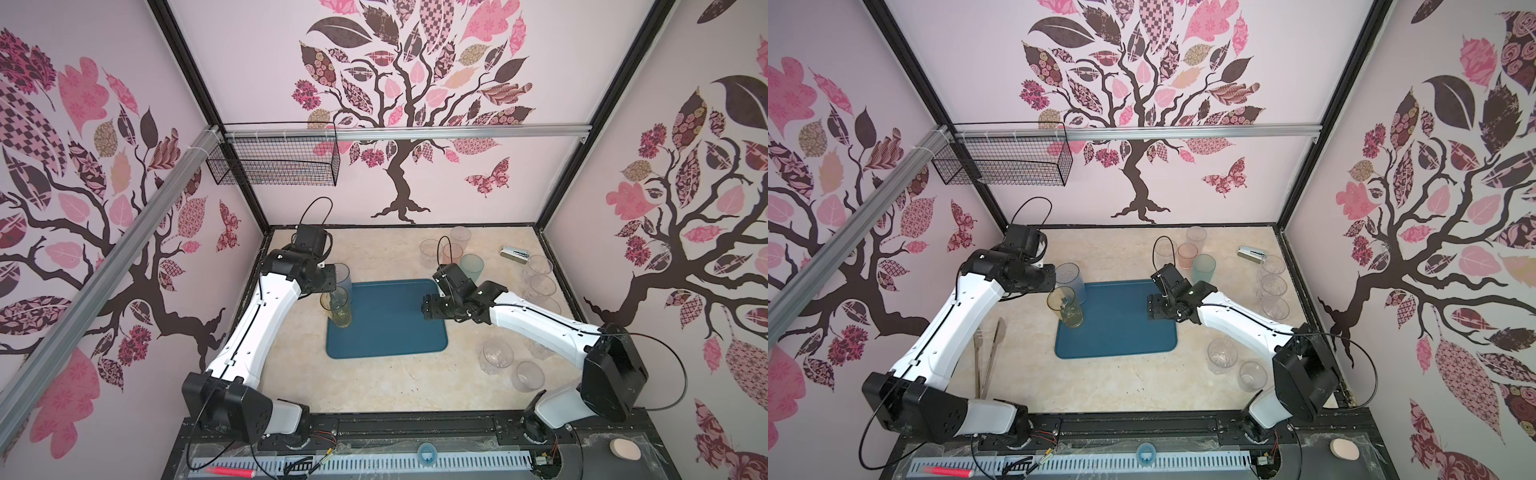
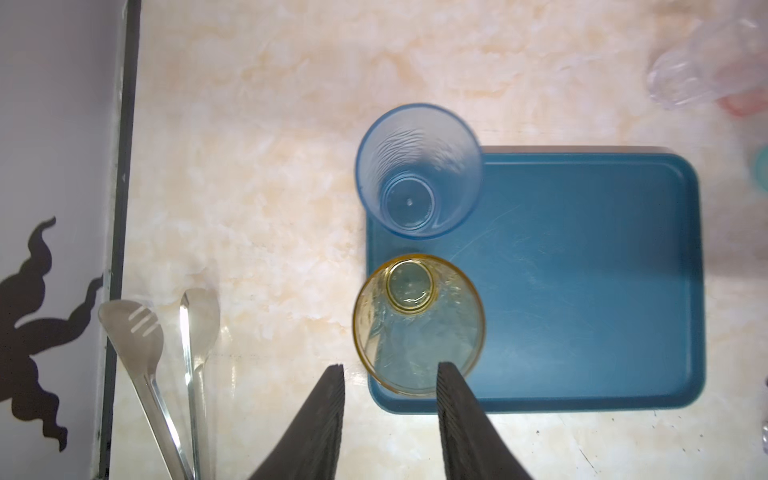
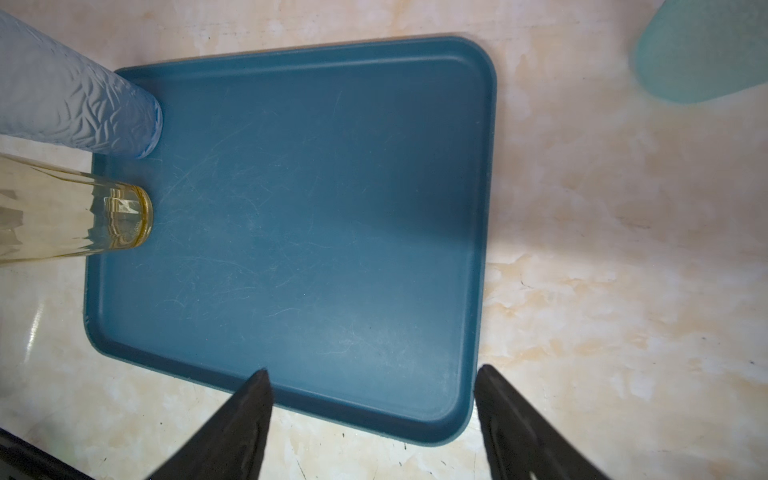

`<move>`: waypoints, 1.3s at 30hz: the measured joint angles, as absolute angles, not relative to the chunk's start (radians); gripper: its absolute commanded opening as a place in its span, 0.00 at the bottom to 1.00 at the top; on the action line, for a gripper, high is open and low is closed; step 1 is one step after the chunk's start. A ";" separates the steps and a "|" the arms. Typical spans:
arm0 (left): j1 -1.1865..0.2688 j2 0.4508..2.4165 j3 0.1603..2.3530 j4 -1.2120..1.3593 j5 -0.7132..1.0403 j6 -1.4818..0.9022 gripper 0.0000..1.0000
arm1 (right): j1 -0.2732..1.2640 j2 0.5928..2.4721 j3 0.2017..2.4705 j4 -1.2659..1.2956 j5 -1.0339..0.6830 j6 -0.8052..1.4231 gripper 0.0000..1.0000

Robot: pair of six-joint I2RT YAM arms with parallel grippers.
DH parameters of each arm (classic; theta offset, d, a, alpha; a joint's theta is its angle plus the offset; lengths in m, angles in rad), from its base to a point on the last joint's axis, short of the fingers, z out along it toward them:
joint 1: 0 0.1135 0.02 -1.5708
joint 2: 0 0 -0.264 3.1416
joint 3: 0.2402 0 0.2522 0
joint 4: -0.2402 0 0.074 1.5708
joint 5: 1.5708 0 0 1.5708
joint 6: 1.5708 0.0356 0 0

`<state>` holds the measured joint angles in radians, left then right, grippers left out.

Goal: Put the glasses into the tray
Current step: 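Open the left gripper and withdraw while the right gripper moves toward the teal glass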

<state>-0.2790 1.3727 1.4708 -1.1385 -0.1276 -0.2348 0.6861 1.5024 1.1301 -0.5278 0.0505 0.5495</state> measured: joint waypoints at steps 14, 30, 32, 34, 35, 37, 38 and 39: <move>-0.762 1.291 1.224 -0.716 -0.020 -0.277 0.44 | 0.239 1.502 1.285 -0.533 -0.009 0.558 0.79; -0.836 1.383 1.003 -0.437 0.063 -0.260 0.47 | 0.102 1.711 1.412 -0.545 -0.004 0.553 0.76; -0.837 1.362 0.959 -0.390 0.062 -0.250 0.47 | 0.102 1.726 1.407 -0.542 -0.004 0.551 0.74; -0.837 1.318 0.898 -0.335 0.056 -0.234 0.48 | 0.102 1.743 1.406 -0.541 -0.005 0.548 0.73; -0.837 1.297 0.874 -0.315 0.052 -0.227 0.48 | 0.102 1.751 1.406 -0.539 -0.005 0.546 0.71; -0.838 1.250 0.830 -0.275 0.039 -0.207 0.48 | 0.102 1.771 1.406 -0.537 -0.005 0.543 0.68; -0.838 1.231 0.819 -0.262 0.031 -0.196 0.48 | 0.102 1.782 1.406 -0.536 -0.005 0.542 0.66; -0.839 1.216 0.812 -0.252 0.025 -0.184 0.48 | 0.102 1.796 1.406 -0.535 -0.006 0.543 0.63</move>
